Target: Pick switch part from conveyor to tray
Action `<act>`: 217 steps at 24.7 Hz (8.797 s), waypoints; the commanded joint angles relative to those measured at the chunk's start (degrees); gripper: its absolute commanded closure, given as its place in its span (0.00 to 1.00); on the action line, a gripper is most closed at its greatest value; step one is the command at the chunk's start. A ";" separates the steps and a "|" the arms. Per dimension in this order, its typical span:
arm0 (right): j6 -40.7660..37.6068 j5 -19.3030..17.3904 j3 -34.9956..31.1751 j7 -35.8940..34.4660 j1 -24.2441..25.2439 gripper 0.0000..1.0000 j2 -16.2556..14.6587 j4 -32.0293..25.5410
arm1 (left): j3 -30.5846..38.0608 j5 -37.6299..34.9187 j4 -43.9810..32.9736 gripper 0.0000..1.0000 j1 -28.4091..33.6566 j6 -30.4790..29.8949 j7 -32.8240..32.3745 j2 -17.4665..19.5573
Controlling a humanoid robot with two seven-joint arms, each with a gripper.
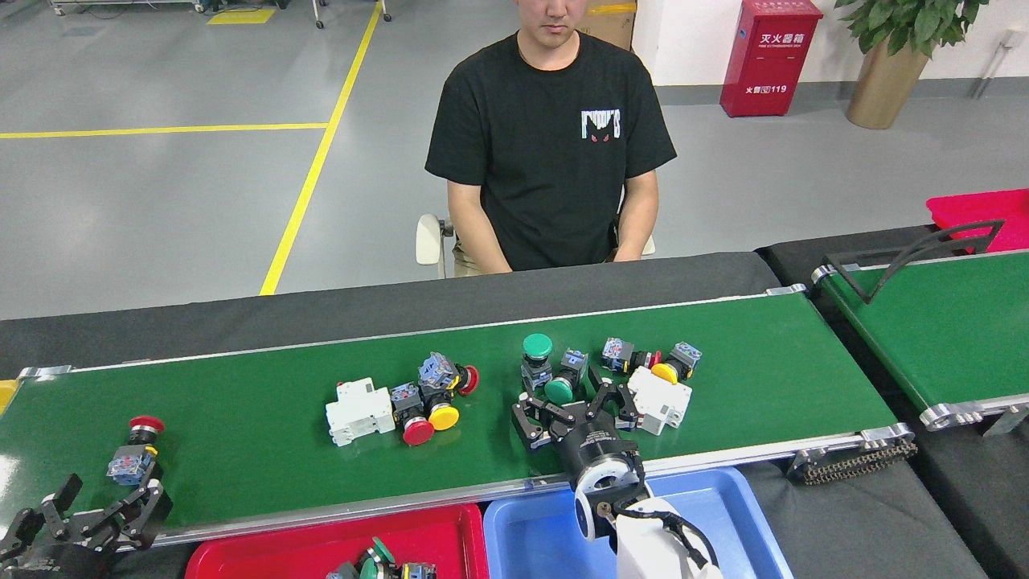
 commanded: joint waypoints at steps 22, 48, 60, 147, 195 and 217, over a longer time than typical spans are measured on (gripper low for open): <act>-7.44 -3.43 11.39 2.96 3.64 0.98 -1.96 -15.26 | -2.40 5.33 -6.26 0.96 7.70 -7.60 7.77 2.56; 20.68 2.01 10.77 -11.28 30.18 0.01 -11.54 -35.57 | 12.01 4.19 -28.23 0.00 33.37 -6.81 11.46 -9.92; 17.52 1.22 7.52 -10.84 29.92 0.01 -15.49 -36.53 | 11.22 4.45 -7.40 0.00 16.14 -18.94 11.55 6.34; -12.45 -3.52 -24.21 0.94 33.96 0.01 -21.73 -45.50 | -50.13 -26.22 -32.54 0.00 16.49 1.19 9.09 -20.90; -18.69 -3.43 -30.71 0.24 43.71 0.01 -21.56 -47.52 | 0.15 -5.57 17.47 0.00 -5.83 -27.55 10.76 8.98; -18.69 -3.26 -30.53 0.33 43.63 0.01 -21.47 -47.52 | -1.52 -5.21 17.91 0.95 -6.98 -26.14 10.85 6.25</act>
